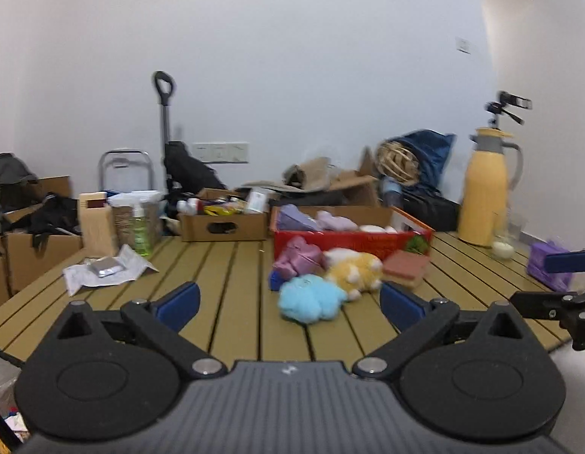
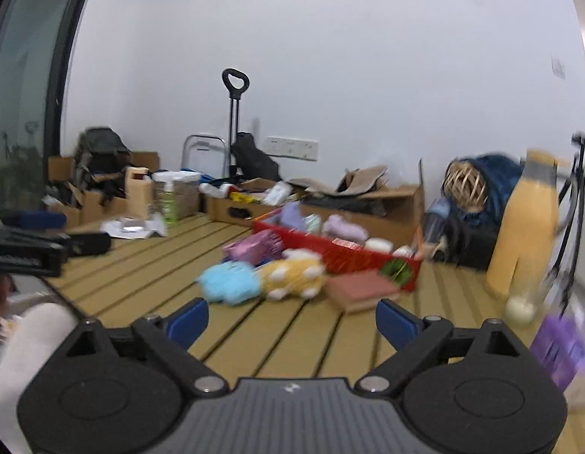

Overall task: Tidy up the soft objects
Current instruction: 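Return both tools to the table, then grasp the pink brick sponge with the right tool while the left tool also clamps it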

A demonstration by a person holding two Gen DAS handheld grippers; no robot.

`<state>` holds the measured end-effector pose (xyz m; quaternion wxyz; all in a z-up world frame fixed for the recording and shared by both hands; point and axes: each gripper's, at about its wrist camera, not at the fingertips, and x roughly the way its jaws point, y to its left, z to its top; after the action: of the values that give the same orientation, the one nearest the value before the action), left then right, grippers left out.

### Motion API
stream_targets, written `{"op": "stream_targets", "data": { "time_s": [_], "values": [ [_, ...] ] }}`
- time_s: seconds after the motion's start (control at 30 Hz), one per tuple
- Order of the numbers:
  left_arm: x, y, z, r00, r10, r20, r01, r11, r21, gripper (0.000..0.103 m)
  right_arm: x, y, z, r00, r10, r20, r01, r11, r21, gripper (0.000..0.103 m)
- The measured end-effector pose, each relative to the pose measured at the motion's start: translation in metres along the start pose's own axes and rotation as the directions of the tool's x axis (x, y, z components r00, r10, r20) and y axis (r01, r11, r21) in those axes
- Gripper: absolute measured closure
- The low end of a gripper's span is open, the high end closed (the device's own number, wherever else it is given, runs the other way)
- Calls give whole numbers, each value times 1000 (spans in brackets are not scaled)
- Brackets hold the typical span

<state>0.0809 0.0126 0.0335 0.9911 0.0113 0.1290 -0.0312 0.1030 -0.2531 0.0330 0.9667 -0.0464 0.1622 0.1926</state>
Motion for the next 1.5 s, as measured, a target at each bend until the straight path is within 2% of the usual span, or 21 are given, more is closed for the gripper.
{"op": "stream_targets", "data": {
  "time_s": [0.1, 0.2, 0.27, 0.4, 0.5, 0.6, 0.67, 0.83, 0.93, 1.0, 1.07, 1.13, 1.2, 1.3, 1.37, 1.5],
  "values": [
    [9, -2, 0, 1000, -2, -8, 2, 1000, 9, 0, -8, 3, -6, 999, 32, -4, -32, 999, 13, 7],
    [24, -4, -2, 999, -18, -36, 18, 1000, -11, 0, -5, 0, -6, 999, -41, 4, 41, 999, 3, 7],
    [39, -8, -3, 998, -35, -59, 34, 999, -32, 0, 1, -11, -8, 999, -54, 2, 54, 998, 34, 7],
    [91, -32, -3, 986, -113, -122, 107, 993, -55, 0, 28, -44, -14, 995, -92, -29, 94, 991, 93, 9],
    [138, -53, 2, 967, -193, -166, 177, 979, -106, 0, 59, -74, -13, 989, -135, -67, 143, 981, 129, 12],
    [188, -76, 8, 947, -253, -199, 225, 962, -153, 1, 98, -109, -7, 989, -121, -83, 135, 972, 193, 15],
    [221, -91, 11, 932, -283, -225, 251, 954, -162, 5, 129, -127, -1, 986, -125, -111, 146, 968, 204, 18],
    [294, -108, 11, 899, -299, -320, 237, 946, -220, 28, 206, -171, 10, 983, -95, -156, 128, 967, 218, 35],
    [327, -108, 7, 860, -338, -383, 228, 925, -304, 41, 250, -194, 16, 980, -30, -195, 84, 959, 272, 39],
    [340, -107, 4, 850, -348, -395, 221, 917, -333, 43, 275, -203, 17, 974, 6, -228, 64, 952, 298, 45],
    [344, -105, 2, 850, -359, -385, 225, 909, -351, 44, 295, -208, 16, 967, 38, -251, 46, 946, 320, 54],
    [345, -102, 1, 854, -362, -374, 228, 906, -357, 48, 306, -209, 15, 968, 67, -243, 21, 940, 341, 58],
    [345, -100, 0, 855, -369, -366, 228, 899, -374, 49, 306, -207, 14, 966, 103, -237, -10, 931, 366, 70],
    [343, -97, 1, 855, -372, -360, 221, 891, -397, 54, 301, -210, 11, 959, 148, -241, -37, 911, 412, 73],
    [340, -94, 2, 850, -382, -364, 222, 885, -409, 58, 294, -210, 10, 952, 163, -258, -37, 901, 432, 75],
    [323, -88, 0, 846, -396, -358, 240, 882, -406, 65, 254, -199, 0, 948, 168, -269, -26, 887, 461, 78]
  ]
}}
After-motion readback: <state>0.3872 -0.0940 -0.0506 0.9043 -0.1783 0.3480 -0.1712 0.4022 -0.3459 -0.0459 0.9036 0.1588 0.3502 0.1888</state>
